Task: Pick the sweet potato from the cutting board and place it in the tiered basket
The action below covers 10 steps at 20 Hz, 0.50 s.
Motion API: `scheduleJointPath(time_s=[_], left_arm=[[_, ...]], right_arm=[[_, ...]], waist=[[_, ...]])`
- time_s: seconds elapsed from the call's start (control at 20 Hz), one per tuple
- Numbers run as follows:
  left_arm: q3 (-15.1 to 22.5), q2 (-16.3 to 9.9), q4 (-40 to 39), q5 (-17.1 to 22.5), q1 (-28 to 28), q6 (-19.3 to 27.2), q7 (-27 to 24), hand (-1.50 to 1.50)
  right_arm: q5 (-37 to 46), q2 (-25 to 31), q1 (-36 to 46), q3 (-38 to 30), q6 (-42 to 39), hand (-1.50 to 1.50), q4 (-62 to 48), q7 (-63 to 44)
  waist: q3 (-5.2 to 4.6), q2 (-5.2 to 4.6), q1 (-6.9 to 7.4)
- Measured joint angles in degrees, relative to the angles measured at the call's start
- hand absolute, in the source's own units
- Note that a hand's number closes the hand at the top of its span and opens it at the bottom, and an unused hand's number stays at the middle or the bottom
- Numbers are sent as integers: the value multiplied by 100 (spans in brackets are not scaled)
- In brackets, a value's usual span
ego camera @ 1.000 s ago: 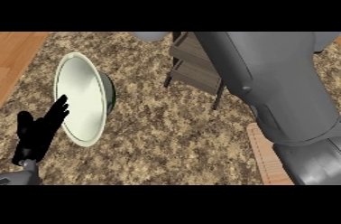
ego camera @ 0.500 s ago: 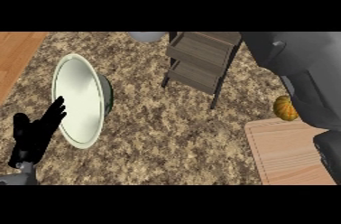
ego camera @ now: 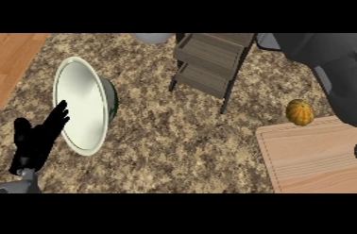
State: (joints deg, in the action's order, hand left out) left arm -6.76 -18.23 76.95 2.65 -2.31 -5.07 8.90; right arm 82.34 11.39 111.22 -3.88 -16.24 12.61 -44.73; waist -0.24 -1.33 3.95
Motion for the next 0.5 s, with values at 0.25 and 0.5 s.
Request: scheduleJointPath(time_s=[0.25, 0.5], left_arm=[[-69, -21, -32, 25, 51, -9, -24, 0], [-96, -28, -83, 10, 91, -19, -70, 0]], right_arm=[[-431, 10, -49, -528, -458, -150, -338, -680], [-671, 120, -171, -851, -413, -150, -492, -1134]], waist=[[3, 19, -36], [6, 23, -70]])
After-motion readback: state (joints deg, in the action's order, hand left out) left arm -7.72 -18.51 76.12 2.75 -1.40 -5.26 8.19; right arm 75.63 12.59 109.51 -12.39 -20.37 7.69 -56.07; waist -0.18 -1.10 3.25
